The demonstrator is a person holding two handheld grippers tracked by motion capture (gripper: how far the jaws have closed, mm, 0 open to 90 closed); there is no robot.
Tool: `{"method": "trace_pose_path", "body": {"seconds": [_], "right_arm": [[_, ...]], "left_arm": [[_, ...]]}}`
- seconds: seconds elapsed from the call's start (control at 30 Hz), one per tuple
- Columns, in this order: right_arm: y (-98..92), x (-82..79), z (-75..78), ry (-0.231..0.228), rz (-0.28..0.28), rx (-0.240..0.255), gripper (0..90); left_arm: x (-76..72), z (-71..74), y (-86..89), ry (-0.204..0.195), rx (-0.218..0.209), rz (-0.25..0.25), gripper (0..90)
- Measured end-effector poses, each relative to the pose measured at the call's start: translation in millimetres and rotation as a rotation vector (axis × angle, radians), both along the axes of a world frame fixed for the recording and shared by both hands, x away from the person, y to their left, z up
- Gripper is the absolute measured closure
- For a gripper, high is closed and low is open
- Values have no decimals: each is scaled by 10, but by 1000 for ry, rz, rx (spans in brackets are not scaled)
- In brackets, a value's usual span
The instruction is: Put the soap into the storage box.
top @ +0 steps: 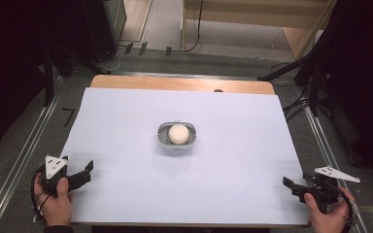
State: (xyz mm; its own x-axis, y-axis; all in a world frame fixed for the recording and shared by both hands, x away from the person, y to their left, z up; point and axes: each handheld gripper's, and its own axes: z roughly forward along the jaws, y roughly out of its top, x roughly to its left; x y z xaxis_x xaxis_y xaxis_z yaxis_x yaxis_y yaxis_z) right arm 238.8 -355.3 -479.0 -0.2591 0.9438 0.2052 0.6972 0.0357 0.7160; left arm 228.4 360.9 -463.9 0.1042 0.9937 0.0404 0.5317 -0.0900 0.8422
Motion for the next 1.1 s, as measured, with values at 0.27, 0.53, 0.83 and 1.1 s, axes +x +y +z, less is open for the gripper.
{"method": "trace_pose_path", "body": {"seconds": [0.27, 0.53, 0.83, 1.1], "right_arm": [[6, -35, -28, -25, 7, -20, 130], [-44, -78, -44, -102, 13, 51, 136], [-29, -69, -59, -85, 0, 47, 135], [-18, -49, -69, -63, 15, 49, 137]], "left_arm": [[3, 0, -1, 2, 2, -2, 142], [7, -3, -9, 6, 7, -3, 141], [10, -4, -10, 6, 6, -1, 142], [13, -3, -10, 11, 10, -2, 142]]}}
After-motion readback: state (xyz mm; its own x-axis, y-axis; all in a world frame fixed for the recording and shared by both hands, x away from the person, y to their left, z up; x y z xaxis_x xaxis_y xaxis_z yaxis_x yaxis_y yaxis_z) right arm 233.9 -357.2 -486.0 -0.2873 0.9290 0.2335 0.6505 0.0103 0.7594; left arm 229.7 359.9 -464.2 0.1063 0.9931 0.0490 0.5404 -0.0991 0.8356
